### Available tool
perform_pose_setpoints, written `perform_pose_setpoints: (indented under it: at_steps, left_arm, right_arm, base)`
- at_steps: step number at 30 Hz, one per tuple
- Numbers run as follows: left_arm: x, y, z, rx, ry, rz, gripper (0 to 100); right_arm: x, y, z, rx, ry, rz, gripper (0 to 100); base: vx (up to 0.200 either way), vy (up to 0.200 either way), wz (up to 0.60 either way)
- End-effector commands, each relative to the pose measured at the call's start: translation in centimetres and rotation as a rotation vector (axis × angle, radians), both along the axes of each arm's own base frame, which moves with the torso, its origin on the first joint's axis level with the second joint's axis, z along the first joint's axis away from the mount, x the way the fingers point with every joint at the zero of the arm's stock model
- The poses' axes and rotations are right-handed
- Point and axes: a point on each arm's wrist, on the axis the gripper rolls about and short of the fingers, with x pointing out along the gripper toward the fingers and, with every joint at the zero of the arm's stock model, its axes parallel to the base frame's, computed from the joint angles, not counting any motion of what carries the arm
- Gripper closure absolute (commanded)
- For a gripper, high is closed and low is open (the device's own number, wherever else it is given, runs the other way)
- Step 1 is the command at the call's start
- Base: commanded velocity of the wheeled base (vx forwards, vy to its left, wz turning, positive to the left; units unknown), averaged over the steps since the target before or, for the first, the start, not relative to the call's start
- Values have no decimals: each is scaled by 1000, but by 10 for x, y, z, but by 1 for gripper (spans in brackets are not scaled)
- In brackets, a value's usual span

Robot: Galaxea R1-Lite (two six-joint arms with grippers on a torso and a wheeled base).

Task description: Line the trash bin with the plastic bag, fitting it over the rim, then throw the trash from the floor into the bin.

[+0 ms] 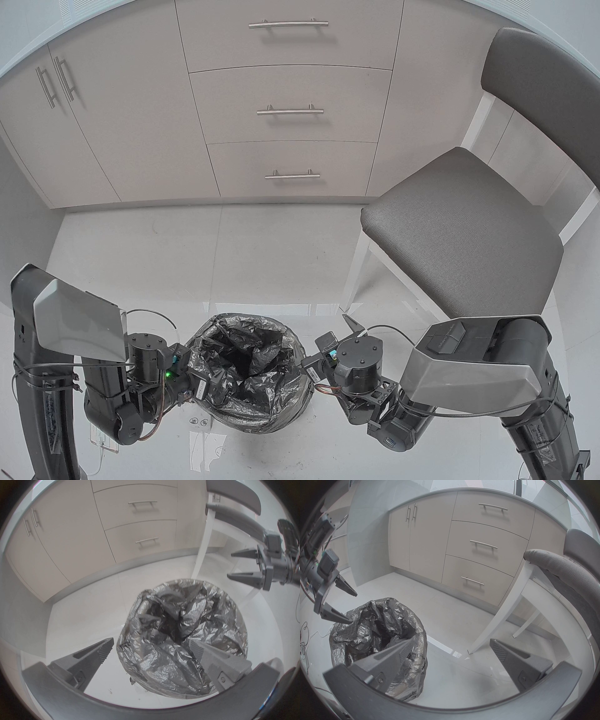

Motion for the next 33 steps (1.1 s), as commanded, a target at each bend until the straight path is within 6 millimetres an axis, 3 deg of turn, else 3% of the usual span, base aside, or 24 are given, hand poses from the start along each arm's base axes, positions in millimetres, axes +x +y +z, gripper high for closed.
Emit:
perform_pose_setpoints:
  at_steps: [1, 9, 12, 17, 18, 21, 22, 23, 27, 32, 33]
  left_arm:
    - [0, 5, 22, -30, -65, 21, 0]
    - [14, 18, 39, -132, -113, 121, 0]
    - [30, 29, 54, -202, -104, 204, 0]
    - [82, 55, 91, -317, -24, 351, 0]
    - [83, 56, 92, -320, -19, 355, 0]
    - [129, 73, 126, -435, 110, 413, 0]
    - [131, 73, 127, -440, 113, 414, 0]
    - [155, 80, 136, -486, 165, 435, 0]
    - [206, 86, 142, -521, 183, 467, 0]
    - [239, 89, 144, -529, 144, 462, 0]
    - [241, 90, 121, -514, 217, 487, 0]
  right_arm:
    - [1, 2, 1, 6, -6, 2, 0]
    - [1, 1, 6, 11, -14, -12, 0]
    - [0, 2, 4, 8, -12, -15, 0]
    - [1, 2, 3, 7, -11, -18, 0]
    - [1, 2, 3, 7, -11, -18, 0]
    - [1, 1, 3, 7, -11, -19, 0]
    - [1, 1, 2, 6, -10, -19, 0]
    - [2, 1, 1, 5, -9, -21, 0]
    - [4, -2, -1, -1, -4, -29, 0]
    - [6, -4, 0, 8, -17, -38, 0]
    - [6, -4, -1, 5, -19, -35, 0]
  base:
    - [0, 0, 0]
    - [0, 0, 0]
    - [0, 0, 0]
    - [0, 0, 0]
    - [0, 0, 0]
    - [0, 0, 0]
    - [0, 0, 0]
    - [0, 0, 0]
    - [0, 0, 0]
    - [0, 0, 0]
    - [0, 0, 0]
